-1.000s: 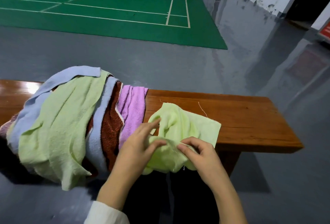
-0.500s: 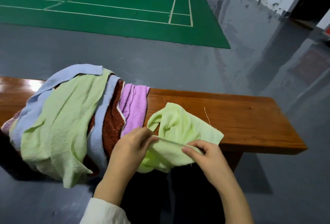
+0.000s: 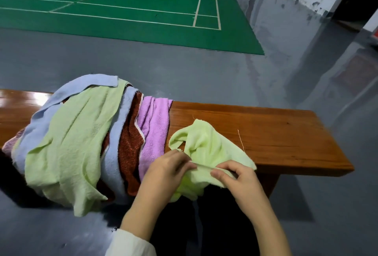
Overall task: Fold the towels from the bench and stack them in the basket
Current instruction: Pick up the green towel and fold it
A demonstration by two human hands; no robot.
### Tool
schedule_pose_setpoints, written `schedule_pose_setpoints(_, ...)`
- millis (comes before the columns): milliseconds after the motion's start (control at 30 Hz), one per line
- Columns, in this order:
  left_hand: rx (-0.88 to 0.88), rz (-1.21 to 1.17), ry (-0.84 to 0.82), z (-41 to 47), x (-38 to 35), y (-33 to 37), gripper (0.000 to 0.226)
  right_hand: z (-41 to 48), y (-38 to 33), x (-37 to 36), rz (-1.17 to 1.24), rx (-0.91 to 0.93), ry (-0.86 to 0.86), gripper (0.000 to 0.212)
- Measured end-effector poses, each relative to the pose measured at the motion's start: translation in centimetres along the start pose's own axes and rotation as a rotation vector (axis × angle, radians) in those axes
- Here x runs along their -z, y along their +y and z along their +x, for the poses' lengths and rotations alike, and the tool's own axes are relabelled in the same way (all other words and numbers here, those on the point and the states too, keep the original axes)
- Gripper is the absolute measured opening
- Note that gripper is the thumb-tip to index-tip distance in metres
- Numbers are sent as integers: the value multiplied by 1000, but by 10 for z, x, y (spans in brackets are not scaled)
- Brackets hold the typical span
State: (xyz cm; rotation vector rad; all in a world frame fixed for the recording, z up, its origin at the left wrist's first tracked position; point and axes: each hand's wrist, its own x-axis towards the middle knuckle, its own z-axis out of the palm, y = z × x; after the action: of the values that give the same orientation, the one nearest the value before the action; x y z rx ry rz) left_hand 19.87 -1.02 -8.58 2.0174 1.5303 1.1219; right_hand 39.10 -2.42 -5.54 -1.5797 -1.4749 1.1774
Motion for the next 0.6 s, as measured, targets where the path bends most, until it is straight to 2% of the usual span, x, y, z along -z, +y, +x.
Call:
schedule_pose_setpoints(67, 14, 47, 73, -2, 7, -6, 27, -1, 1, 1, 6, 14, 5, 5)
schedule_pose_setpoints(133, 48, 53, 80, -3, 10, -5, 27, 0, 1, -2, 19, 35, 11, 7)
schedule_pose_setpoints(233, 41, -81, -63, -3, 2, 10, 43, 2, -5, -12, 62, 92, -5, 6)
schedule_pose_setpoints(333, -33, -62, -140, 0, -10, 18, 34, 3, -8, -14, 65, 120, -28, 6)
schedule_pose_setpoints(500, -24, -17, -13, 3, 1, 5, 26, 3, -1, -4, 11, 84, 0, 5)
schedule_pose_setpoints(600, 24, 41, 142, 0, 16, -9, 29, 5, 3, 1, 45, 75, 37, 10)
